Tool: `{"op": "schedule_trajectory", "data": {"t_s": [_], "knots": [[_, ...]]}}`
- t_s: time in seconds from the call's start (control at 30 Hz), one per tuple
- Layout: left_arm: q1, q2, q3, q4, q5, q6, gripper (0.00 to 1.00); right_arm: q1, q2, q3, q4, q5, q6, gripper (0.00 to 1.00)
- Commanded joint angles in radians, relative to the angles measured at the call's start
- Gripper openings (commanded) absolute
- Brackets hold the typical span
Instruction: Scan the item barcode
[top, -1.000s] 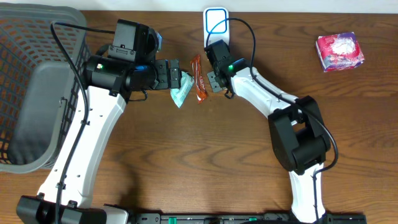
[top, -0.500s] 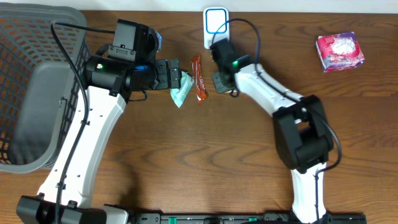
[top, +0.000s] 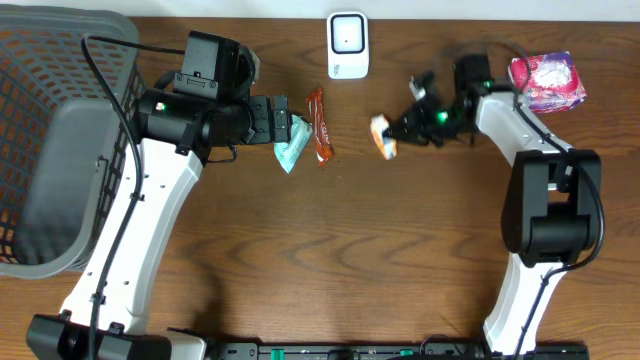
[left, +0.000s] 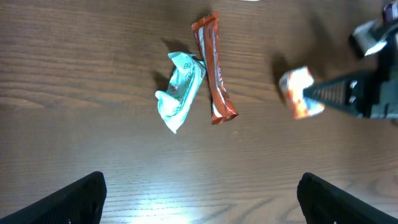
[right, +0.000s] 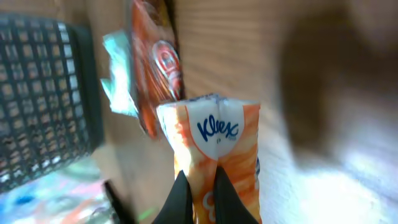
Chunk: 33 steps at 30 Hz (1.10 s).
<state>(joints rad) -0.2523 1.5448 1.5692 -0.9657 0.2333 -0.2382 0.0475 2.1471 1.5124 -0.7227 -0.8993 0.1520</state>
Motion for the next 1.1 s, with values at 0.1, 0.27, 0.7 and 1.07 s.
{"op": "schedule_trajectory", "data": {"t_s": [0.1,0.27,0.7,1.07], "knots": [[0.0,0.004,0.007,-0.002,-0.003,0.005,0.98,-0.143,0.014,-0.138,0.021,-0.017,0.016,0.07],[0.0,0.004,0.007,-0.002,-0.003,0.006,0.98,-0.21,0.011,-0.094,-0.048,0.023,-0.043,0.35],[0.0,0.004,0.007,-0.002,-0.003,0.005,0.98,-0.175,0.011,0.214,-0.39,0.275,-0.207,0.39],[0.0,0.004,0.007,-0.002,-0.003,0.005,0.98,-0.078,0.013,0.066,-0.242,0.438,-0.206,0.43]]}}
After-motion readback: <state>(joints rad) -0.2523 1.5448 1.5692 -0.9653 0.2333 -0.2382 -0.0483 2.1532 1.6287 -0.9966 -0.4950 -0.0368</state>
